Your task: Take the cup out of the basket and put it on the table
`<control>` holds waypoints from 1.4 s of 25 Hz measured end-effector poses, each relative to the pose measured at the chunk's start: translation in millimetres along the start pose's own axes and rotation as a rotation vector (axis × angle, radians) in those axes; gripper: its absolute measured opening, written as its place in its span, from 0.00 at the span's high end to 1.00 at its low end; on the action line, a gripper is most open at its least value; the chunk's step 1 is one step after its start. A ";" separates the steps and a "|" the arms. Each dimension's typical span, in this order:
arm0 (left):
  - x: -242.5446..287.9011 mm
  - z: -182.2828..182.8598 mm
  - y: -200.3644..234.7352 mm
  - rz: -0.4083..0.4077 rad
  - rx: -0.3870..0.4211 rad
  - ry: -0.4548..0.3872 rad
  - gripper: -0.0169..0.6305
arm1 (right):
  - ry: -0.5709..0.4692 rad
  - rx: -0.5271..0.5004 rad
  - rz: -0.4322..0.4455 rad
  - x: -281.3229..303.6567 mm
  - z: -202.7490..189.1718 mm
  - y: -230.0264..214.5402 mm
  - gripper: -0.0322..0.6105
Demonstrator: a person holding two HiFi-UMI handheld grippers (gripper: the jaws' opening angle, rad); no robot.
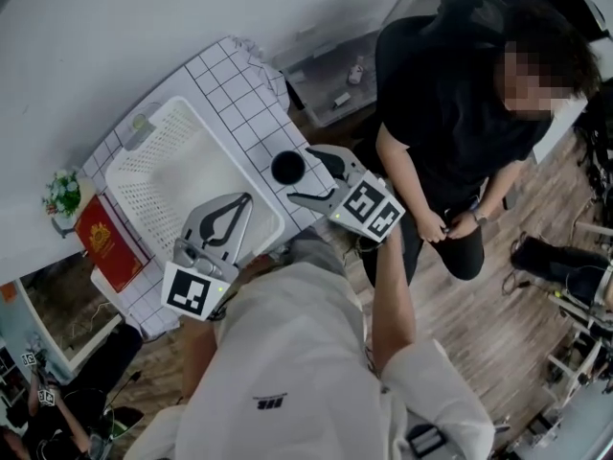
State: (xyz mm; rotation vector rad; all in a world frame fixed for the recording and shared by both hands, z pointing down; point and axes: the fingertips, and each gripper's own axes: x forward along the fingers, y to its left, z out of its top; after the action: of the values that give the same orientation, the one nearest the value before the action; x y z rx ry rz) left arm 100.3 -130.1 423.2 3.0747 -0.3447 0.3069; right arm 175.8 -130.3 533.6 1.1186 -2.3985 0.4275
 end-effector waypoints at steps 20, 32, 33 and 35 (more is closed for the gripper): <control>-6.3 46.4 -8.7 -0.032 -0.015 -0.170 0.96 | -0.595 -0.009 -0.204 -114.6 128.7 41.3 0.93; -7.0 46.1 -19.1 -0.049 -0.004 -0.163 0.96 | -0.579 -0.028 -0.214 -117.1 121.0 50.3 0.93; -7.2 45.7 -19.4 -0.049 -0.003 -0.162 0.96 | -0.580 -0.026 -0.214 -117.1 121.0 50.3 0.93; -7.7 45.3 -19.9 -0.048 -0.002 -0.162 0.96 | -0.581 -0.027 -0.213 -116.8 121.2 50.7 0.93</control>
State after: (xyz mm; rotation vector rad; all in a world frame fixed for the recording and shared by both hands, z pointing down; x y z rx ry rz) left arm 106.0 -111.5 377.1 3.1075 -0.2754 0.0560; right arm 169.5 -79.6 365.4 1.6428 -2.7013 -0.0123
